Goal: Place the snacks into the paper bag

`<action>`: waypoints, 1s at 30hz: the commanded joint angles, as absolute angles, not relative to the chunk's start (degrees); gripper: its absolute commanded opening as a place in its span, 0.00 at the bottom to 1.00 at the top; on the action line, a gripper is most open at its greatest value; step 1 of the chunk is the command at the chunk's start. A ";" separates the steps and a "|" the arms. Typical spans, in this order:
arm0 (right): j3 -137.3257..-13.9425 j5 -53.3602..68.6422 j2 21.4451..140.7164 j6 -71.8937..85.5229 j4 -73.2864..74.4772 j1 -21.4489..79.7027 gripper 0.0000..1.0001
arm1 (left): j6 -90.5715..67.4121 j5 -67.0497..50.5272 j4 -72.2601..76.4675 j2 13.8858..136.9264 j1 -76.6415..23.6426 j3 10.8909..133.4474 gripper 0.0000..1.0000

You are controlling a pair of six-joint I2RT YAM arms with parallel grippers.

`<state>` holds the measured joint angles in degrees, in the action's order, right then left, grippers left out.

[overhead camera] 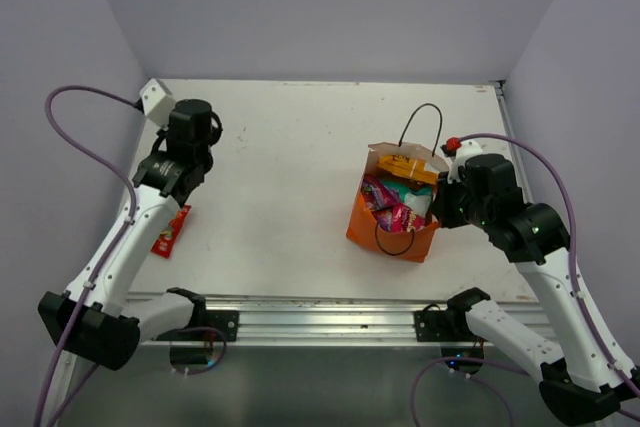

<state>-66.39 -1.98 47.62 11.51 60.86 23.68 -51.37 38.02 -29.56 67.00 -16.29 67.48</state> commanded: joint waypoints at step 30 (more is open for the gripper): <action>-68.20 -1.05 45.70 10.37 61.08 23.82 0.00 | -52.65 30.67 -22.85 76.19 14.06 34.98 0.99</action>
<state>-66.39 -1.98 45.76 11.46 62.17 23.68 -54.63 32.53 -27.09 74.15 13.54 35.77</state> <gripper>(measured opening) 0.010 0.993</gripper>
